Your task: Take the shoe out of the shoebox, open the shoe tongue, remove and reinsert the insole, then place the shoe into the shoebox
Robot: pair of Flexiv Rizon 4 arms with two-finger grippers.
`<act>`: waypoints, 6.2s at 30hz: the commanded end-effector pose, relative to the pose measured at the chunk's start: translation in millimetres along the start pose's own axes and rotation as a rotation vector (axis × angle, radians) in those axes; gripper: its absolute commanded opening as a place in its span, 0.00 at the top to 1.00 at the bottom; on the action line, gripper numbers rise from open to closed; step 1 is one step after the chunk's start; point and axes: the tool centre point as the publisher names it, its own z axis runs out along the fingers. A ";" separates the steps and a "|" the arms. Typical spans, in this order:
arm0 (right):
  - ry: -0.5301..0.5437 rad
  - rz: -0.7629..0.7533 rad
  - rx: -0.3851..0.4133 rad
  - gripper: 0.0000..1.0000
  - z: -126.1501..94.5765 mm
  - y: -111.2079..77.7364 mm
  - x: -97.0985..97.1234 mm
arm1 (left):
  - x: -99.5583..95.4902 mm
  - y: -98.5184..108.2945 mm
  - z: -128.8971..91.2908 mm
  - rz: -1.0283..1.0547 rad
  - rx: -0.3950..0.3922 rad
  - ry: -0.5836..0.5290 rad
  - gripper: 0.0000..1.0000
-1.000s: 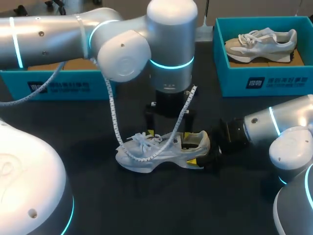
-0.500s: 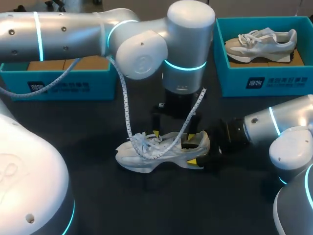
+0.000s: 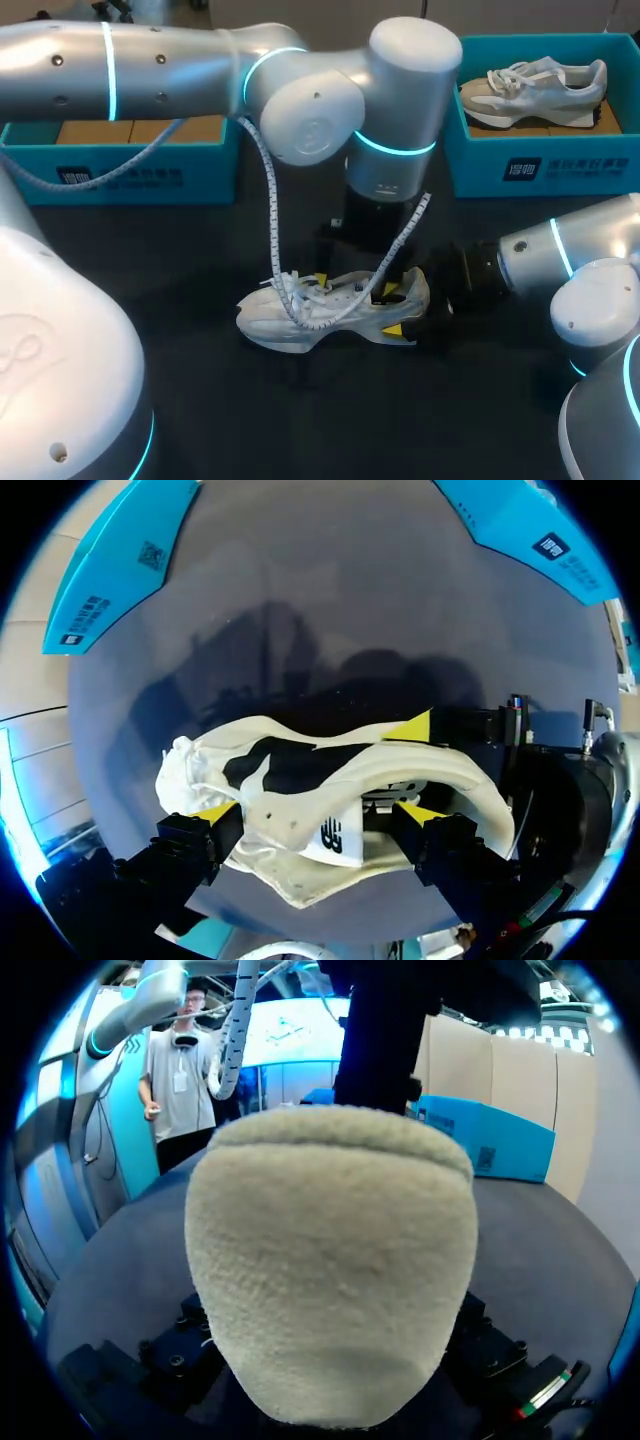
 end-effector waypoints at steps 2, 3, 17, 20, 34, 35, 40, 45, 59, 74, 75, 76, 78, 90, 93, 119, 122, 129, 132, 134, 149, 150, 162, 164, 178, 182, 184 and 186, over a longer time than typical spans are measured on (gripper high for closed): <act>-0.001 0.000 0.006 1.00 2.3 0.0 1.5 | 3.1 -1.7 4.1 -0.004 -0.006 -0.018 0.00; -0.001 0.000 0.006 1.00 2.3 0.0 1.5 | 2.1 -1.5 3.2 -0.005 -0.007 -0.016 0.00; -0.001 0.000 0.006 1.00 2.3 0.0 1.5 | -8.6 1.7 1.0 -0.034 0.000 -0.076 0.00; -0.001 0.000 0.006 1.00 2.3 0.0 1.5 | -7.5 2.0 5.0 -0.035 -0.004 -0.078 0.00; -0.001 0.000 0.006 1.00 2.3 0.0 1.5 | -21.5 7.5 6.5 -0.051 -0.008 -0.137 0.00; -0.001 0.000 0.006 1.00 2.3 0.0 1.5 | -23.5 7.8 5.5 -0.054 -0.008 -0.137 0.00; -0.001 0.000 0.006 1.00 2.3 0.0 1.5 | -34.0 11.1 -2.5 -0.072 -0.002 -0.141 0.00; -0.001 0.000 0.006 1.00 2.3 0.0 1.5 | -45.1 15.6 -9.9 -0.081 0.000 -0.134 0.00; -0.001 0.000 0.006 1.00 2.3 0.0 1.5 | -48.4 24.2 -16.0 -0.056 -0.041 -0.029 1.00; -0.001 0.000 0.006 1.00 2.3 0.0 1.5 | -52.3 24.7 -30.1 -0.044 -0.001 -0.002 1.00; -0.001 0.000 0.006 1.00 2.3 0.0 1.5 | -52.4 24.3 -30.6 -0.042 -0.002 -0.001 1.00; -0.001 0.000 0.006 1.00 2.3 0.0 1.5 | -52.7 23.6 -31.2 -0.039 -0.003 0.004 1.00; -0.001 0.000 0.006 1.00 2.3 0.0 1.5 | -54.1 22.5 -33.0 -0.038 -0.005 0.013 1.00; -0.001 0.000 0.006 1.00 2.3 0.0 1.5 | -72.4 25.7 -39.0 -0.056 0.009 0.042 1.00; -0.001 0.000 0.006 1.00 2.3 0.0 1.5 | -76.5 29.0 -36.0 -0.057 0.010 0.043 1.00; -0.001 0.000 0.006 1.00 2.3 0.0 1.5 | -111.7 25.7 21.6 -0.154 -0.050 0.031 0.68; -0.001 0.000 0.006 1.00 2.3 0.0 1.5 | -115.5 26.4 25.2 -0.165 -0.056 0.028 0.61; -0.001 0.000 0.006 1.00 2.3 0.0 1.5 | -127.4 33.5 27.7 -0.188 -0.065 0.029 0.55; -0.001 0.000 0.006 1.00 2.3 0.0 1.5 | -131.4 38.2 29.5 -0.198 -0.067 0.033 0.54; -0.001 0.000 0.006 1.00 2.3 0.0 1.5 | -134.0 39.9 33.1 -0.210 -0.075 0.034 0.53; -0.001 0.000 0.006 1.00 2.3 0.0 1.5 | -145.3 36.4 48.2 -0.251 -0.115 0.022 0.41; -0.001 0.000 0.006 1.00 2.3 0.0 1.5 | -145.5 36.5 48.1 -0.252 -0.116 0.022 0.40; -0.001 0.000 0.006 1.00 2.3 0.0 1.5 | -140.8 39.3 18.1 -0.215 -0.057 0.053 0.00; -0.001 0.000 0.006 1.00 2.3 0.0 1.5 | -140.0 39.6 10.5 -0.200 -0.043 0.069 0.00; -0.001 0.000 0.006 1.00 2.3 0.0 1.5 | -131.2 36.7 -36.4 0.050 0.032 0.142 0.00; -0.001 0.000 0.006 1.00 2.3 0.0 1.5 | -127.5 35.6 -56.5 0.128 0.056 0.119 0.00; -0.001 0.000 0.006 1.00 2.3 0.0 1.5 | -127.2 33.9 -67.9 0.139 0.051 0.114 0.00; -0.001 0.000 0.006 1.00 2.3 0.0 1.5 | -126.4 32.9 -78.2 0.159 0.058 0.098 0.00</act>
